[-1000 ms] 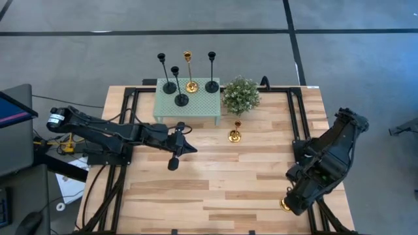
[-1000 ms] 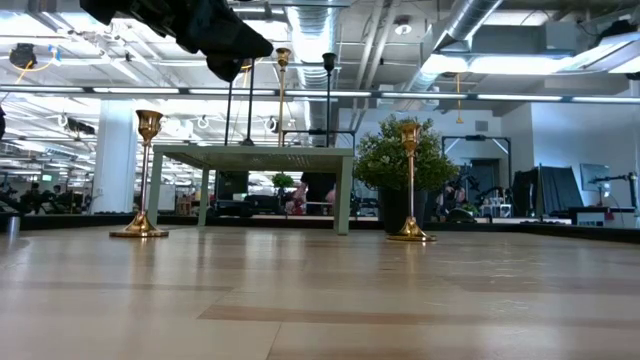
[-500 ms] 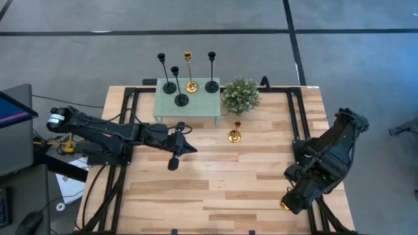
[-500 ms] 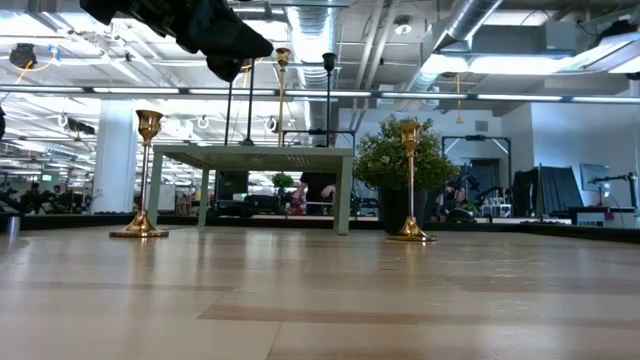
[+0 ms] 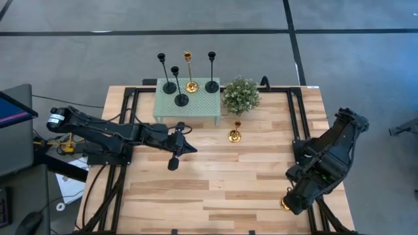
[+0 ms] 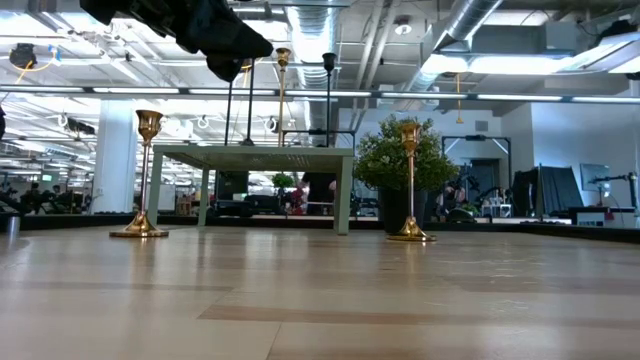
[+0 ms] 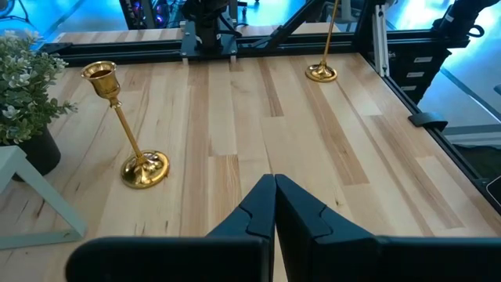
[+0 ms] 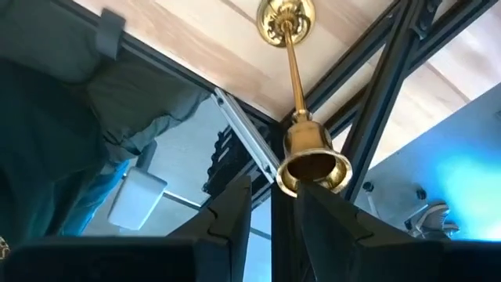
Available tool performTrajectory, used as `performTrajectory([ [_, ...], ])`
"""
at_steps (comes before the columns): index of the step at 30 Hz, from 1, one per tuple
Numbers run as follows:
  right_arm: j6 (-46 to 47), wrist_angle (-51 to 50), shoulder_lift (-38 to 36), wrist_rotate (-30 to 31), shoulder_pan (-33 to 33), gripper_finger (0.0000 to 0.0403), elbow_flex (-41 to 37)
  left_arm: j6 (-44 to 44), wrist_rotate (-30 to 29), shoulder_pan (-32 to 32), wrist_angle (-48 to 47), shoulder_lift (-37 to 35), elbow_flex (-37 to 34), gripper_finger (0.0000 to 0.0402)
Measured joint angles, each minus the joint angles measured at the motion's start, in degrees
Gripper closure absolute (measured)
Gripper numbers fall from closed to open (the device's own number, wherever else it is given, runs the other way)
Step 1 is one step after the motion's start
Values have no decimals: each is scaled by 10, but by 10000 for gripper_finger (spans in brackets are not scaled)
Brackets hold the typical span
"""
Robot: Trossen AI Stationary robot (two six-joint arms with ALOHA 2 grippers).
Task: Pick & Place candle stick holders
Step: Put the gold candle holder on the shelf aligned with the black candle holder
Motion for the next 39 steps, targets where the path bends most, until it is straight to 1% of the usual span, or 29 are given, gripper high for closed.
performTrajectory([
  [3,4,-1,0,0,4,305,-1,0,0,0,0,0,0,395],
  [6,4,0,1,-1,4,305,-20,0,0,0,0,0,0,395],
  [14,-29,18,1,-6,2,309,-64,0,0,0,0,0,0,395],
  [17,-31,16,1,-27,3,335,-67,0,0,0,0,0,0,395],
  [20,-41,13,-1,-42,3,382,-67,0,0,0,0,0,0,395],
  [21,-53,13,-2,-43,3,389,-67,0,0,0,0,0,0,395],
  [25,-77,4,-2,-43,3,387,-67,0,0,0,0,0,0,395],
  [27,-97,-2,-2,-34,3,395,-66,0,0,0,0,0,0,395],
  [33,-148,-9,-3,14,-5,398,-65,0,0,0,1,0,0,395],
  [39,-232,-10,-3,58,-42,399,-65,-2,0,0,5,0,0,395],
])
